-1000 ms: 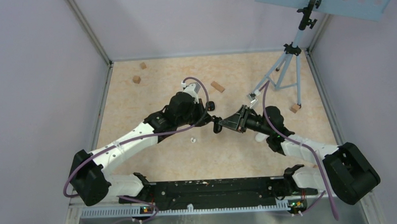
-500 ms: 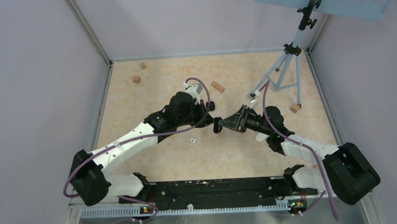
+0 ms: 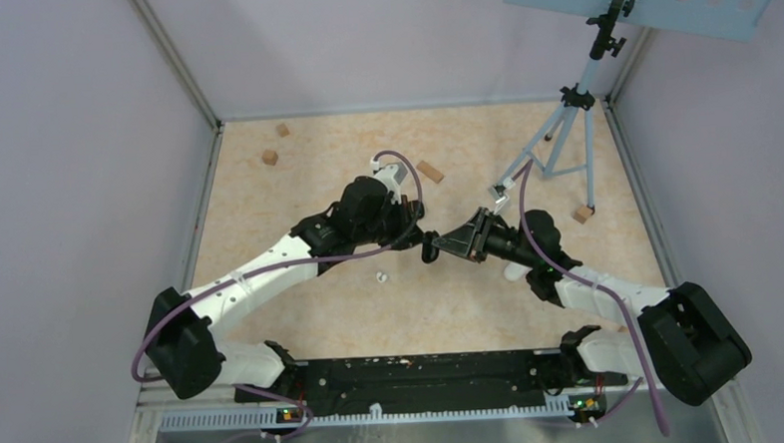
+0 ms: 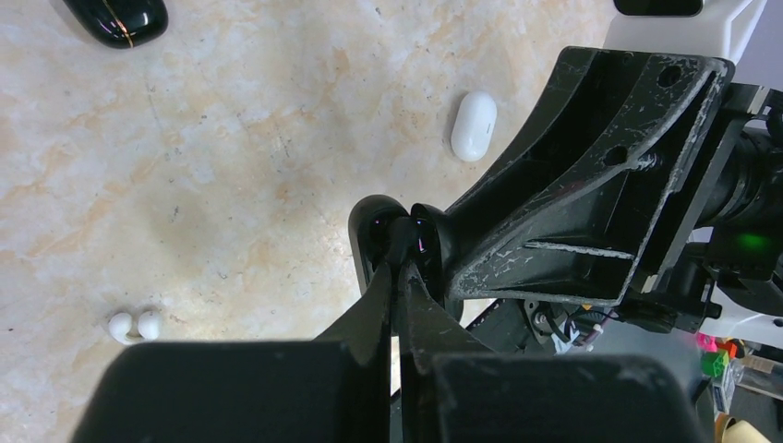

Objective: Insert the wireless bluetooth earbuds into the charging case
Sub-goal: Insert the left earbud into the left side groove of the charging case.

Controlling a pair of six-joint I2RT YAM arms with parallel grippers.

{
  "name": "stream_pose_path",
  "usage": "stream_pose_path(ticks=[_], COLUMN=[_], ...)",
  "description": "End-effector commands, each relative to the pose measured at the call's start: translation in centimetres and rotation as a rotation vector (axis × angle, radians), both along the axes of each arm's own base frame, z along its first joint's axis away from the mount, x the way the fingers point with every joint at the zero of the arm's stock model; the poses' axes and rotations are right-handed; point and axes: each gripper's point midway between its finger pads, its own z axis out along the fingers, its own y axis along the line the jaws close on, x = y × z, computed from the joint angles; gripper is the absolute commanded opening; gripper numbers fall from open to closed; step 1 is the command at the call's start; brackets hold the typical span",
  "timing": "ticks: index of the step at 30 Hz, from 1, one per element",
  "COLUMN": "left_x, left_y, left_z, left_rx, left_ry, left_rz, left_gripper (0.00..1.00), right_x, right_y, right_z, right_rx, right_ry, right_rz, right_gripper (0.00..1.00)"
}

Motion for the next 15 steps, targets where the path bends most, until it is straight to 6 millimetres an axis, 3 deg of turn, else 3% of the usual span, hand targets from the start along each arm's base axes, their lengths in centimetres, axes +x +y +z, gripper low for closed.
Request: stream_pose_path(ticks=[1,15], left_x=[0.6,0.7], left_y=[-0.3,-1.1], left_z=[2.0,0.7], left_rx=[0.002,0.033], left_ry=[-0.059,-0.02], left_rz=[-0.016,-0.035], left_gripper=[0.0,0.0], right_x=[0.1,0.1], right_y=[0.3,0.3], right_z=[2.1,2.2], right_rx=[0.03,0.032], right_ry=[-0.077,-0.077], right_rz=[0.006,0.011], right_gripper=[0.0,0.0])
